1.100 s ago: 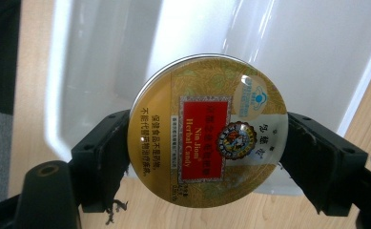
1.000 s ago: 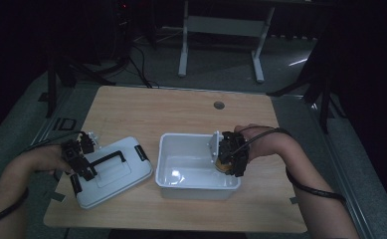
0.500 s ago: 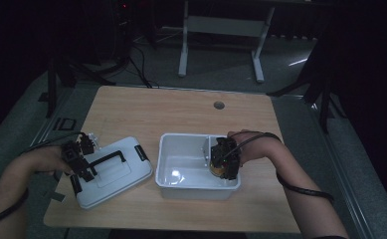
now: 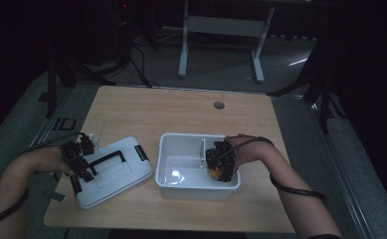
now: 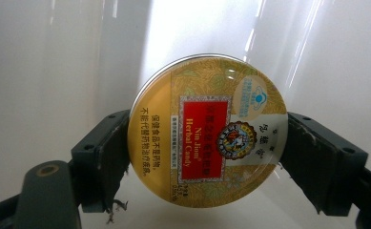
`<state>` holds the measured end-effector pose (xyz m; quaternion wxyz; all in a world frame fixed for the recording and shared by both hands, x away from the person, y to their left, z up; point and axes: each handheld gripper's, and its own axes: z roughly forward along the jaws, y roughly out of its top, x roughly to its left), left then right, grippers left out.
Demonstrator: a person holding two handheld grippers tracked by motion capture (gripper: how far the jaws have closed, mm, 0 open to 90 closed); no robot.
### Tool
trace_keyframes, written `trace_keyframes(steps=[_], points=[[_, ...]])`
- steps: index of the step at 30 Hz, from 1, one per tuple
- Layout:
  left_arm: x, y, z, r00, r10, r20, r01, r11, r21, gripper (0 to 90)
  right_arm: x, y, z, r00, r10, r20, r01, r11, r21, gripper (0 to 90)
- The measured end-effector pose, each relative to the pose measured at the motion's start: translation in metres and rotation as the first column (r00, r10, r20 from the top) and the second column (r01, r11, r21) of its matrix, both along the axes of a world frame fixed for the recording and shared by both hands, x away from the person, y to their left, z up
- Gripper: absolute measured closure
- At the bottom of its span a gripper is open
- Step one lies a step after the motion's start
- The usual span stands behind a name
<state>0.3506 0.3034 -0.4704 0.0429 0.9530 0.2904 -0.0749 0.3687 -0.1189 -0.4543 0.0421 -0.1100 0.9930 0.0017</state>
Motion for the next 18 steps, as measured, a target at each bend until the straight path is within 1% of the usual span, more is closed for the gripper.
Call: trace_keyframes(steps=[2,8,10,18], points=[[0.000,0.000,0.000,1.0000,-0.002,0.000,0.002,1.0000,0.000,40.8,0.001,0.001,-0.001,0.9999,-0.001,0.012,0.001,1.000,0.001,20.4],[0.000,0.000,0.000,1.0000,-0.001,0.000,0.001,1.0000,0.000,40.8,0.003,0.004,-0.006,0.9999,-0.002,0.011,0.002,1.000,-0.015,20.4],[0.000,0.001,0.000,1.0000,0.001,0.002,-0.001,1.0000,-0.001,40.8,0.004,0.005,-0.011,1.0000,-0.009,0.000,0.009,0.999,-0.037,20.4],[-0.001,0.002,0.001,1.0000,-0.001,0.002,0.001,1.0000,-0.001,40.9,0.006,0.007,-0.022,0.9996,-0.024,0.012,0.025,0.995,-0.101,20.4]])
